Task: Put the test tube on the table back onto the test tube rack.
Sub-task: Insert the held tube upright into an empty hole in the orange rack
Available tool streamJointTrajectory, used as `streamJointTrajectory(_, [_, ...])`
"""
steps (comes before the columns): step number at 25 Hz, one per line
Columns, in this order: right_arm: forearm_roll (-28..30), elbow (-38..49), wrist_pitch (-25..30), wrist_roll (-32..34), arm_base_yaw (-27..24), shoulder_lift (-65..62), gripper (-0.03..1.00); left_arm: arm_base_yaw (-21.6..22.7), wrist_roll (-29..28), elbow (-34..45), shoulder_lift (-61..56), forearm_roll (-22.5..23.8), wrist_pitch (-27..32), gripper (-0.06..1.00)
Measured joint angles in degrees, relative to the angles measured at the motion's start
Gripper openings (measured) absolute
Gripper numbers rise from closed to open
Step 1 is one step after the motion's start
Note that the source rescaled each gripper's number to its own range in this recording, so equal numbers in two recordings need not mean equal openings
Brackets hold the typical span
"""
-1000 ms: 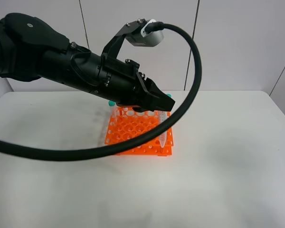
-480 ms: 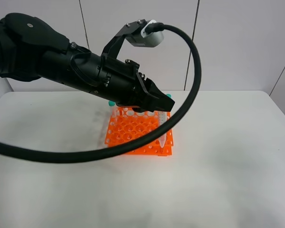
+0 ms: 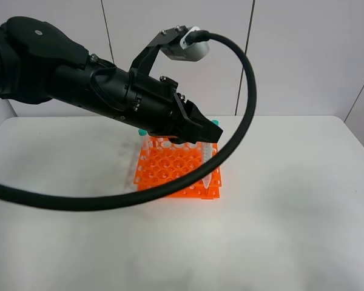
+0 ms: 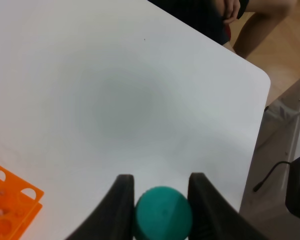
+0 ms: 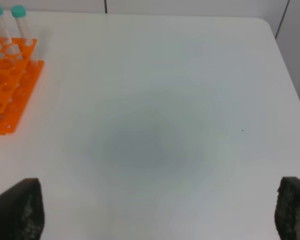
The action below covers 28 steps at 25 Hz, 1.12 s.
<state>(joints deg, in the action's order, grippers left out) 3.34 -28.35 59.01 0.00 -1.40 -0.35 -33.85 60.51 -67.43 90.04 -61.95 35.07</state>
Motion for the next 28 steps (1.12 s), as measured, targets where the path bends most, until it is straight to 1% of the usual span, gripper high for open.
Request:
streamJointTrajectory(4, [0.00, 0.00, 0.00, 0.00, 0.00, 0.00, 1.00, 0.00, 0.05, 0.00, 0.00, 0.06, -1.38, 0.00])
streamJointTrajectory(11, [0.00, 0.00, 0.00, 0.00, 0.00, 0.00, 1.00, 0.00, 0.07, 0.00, 0.00, 0.51, -6.98, 0.00])
streamJointTrajectory(13, [0.00, 0.00, 0.00, 0.00, 0.00, 0.00, 1.00, 0.00, 0.07, 0.00, 0.00, 1.66, -8.77, 0.00])
streamJointTrajectory(16, [0.00, 0.00, 0.00, 0.00, 0.00, 0.00, 1.00, 0.00, -1.13, 0.00, 0.00, 4.91, -12.87, 0.00])
streamJointTrajectory(17, [0.00, 0.00, 0.00, 0.00, 0.00, 0.00, 1.00, 0.00, -1.91, 0.00, 0.00, 6.67, -14.41, 0.00])
streamJointTrajectory(19, [0.00, 0.00, 0.00, 0.00, 0.00, 0.00, 1.00, 0.00, -5.51, 0.00, 0.00, 10.78, -17.41, 0.00])
streamJointTrajectory(21, [0.00, 0.00, 0.00, 0.00, 0.00, 0.00, 1.00, 0.00, -11.12, 0.00, 0.00, 16.82, -20.31, 0.00])
streamJointTrajectory(24, [0.00, 0.00, 0.00, 0.00, 0.00, 0.00, 1.00, 0.00, -21.73, 0.00, 0.80, 26.48, -24.71, 0.00])
streamJointTrajectory(26, [0.00, 0.00, 0.00, 0.00, 0.00, 0.00, 1.00, 0.00, -28.96, 0.00, 2.28, 31.85, -27.19, 0.00])
streamJointTrajectory(28, [0.00, 0.00, 0.00, 0.00, 0.00, 0.00, 1.00, 0.07, -34.79, 0.00, 4.54, 36.44, -28.95, 0.00])
